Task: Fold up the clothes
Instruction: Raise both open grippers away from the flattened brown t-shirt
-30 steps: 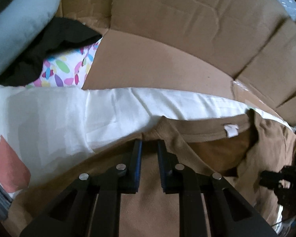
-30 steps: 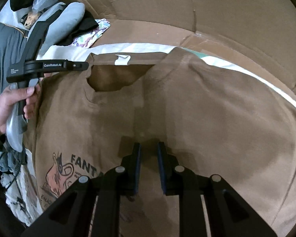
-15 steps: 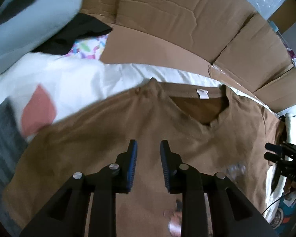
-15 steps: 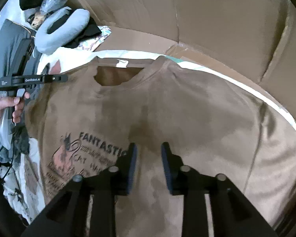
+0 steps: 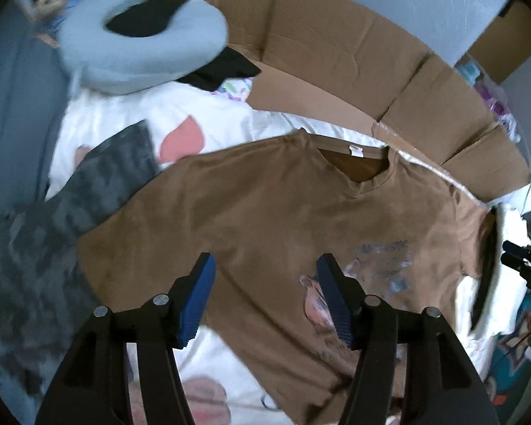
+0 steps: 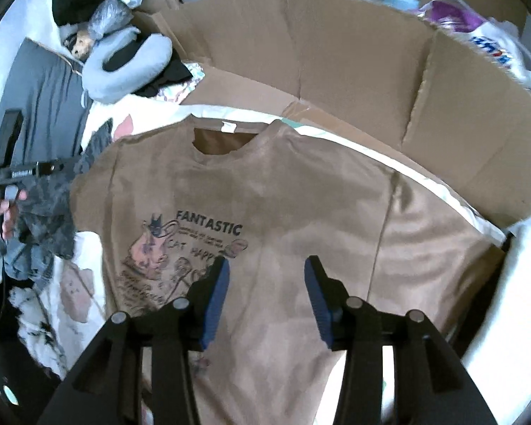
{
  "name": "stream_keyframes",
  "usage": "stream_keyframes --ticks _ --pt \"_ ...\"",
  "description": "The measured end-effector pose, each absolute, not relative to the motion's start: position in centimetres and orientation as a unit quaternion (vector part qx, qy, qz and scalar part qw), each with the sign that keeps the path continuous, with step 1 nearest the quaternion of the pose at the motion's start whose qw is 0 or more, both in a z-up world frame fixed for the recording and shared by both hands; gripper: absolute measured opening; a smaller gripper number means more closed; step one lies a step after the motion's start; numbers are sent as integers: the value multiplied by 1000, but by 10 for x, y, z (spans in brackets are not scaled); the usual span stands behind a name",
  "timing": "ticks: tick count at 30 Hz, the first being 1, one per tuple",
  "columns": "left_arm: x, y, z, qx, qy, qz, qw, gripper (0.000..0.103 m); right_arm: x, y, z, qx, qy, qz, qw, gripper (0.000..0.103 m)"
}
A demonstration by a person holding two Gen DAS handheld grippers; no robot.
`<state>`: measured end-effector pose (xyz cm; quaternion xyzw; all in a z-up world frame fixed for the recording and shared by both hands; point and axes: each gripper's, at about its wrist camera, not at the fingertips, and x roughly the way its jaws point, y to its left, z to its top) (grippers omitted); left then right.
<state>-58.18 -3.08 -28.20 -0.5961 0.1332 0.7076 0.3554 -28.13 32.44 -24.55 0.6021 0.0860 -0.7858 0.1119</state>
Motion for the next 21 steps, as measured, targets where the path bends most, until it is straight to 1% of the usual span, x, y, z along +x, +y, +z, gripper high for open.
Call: stream_keyframes --ticks 5,11,17,21 --pt "-565 -66 -230 -591 125 715 351 61 -267 320 -195 590 76 -796 109 42" --pt "-543 -110 -169 -591 105 721 346 61 -253 303 -119 571 87 -808 114 43" --pt "-517 -146 -122 -590 88 730 333 61 -239 282 -42 559 97 -814 121 45" --pt "-493 -168 -99 -580 103 742 320 61 -227 272 3 554 100 -816 129 49"
